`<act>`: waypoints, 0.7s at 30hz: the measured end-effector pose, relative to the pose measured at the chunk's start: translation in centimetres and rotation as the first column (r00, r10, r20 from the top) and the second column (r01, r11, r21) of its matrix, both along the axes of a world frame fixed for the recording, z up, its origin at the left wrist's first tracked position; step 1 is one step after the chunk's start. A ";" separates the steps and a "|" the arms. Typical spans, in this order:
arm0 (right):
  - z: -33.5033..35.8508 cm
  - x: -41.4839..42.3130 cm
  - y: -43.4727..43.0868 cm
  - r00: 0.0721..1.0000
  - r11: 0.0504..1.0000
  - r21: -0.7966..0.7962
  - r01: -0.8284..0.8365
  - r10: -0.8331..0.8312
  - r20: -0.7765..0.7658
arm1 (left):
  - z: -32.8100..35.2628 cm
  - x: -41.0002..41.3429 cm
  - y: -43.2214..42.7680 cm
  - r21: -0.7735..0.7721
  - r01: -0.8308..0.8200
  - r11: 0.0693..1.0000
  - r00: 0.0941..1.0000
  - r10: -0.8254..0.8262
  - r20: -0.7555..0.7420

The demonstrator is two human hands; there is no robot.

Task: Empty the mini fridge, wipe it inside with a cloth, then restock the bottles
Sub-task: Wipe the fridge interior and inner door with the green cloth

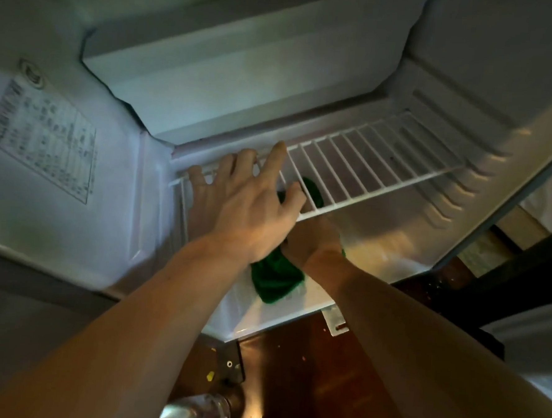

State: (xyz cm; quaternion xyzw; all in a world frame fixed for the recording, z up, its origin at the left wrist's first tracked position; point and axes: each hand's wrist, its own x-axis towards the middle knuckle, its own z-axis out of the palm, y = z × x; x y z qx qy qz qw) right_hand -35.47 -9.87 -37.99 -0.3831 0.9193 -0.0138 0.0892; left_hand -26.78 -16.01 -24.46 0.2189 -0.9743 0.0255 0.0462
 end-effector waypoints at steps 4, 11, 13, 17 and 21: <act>-0.1 2.0 6.2 0.999 0.998 -0.048 -0.038 0.039 0.037 | 0.2 -0.1 0.1 0.025 0.002 1.000 0.999 -0.001 -0.036; -1.2 2.5 10.8 1.000 0.986 -0.166 0.009 -0.011 -0.008 | 0.2 0.2 0.3 0.015 -0.015 1.000 0.999 0.016 -0.036; -1.1 1.4 9.2 0.999 0.993 -0.105 0.046 -0.045 0.003 | 0.1 0.1 0.1 0.039 -0.016 0.999 0.999 0.018 -0.050; -2.0 -1.9 5.7 0.999 0.993 -0.110 0.028 -0.031 -0.023 | -0.1 0.0 -0.3 0.053 -0.007 0.999 0.999 0.010 -0.045; -0.9 -2.4 4.2 0.991 0.994 -0.018 0.106 -0.104 0.079 | -0.3 -0.2 -0.2 0.060 0.012 0.998 1.000 -0.010 -0.030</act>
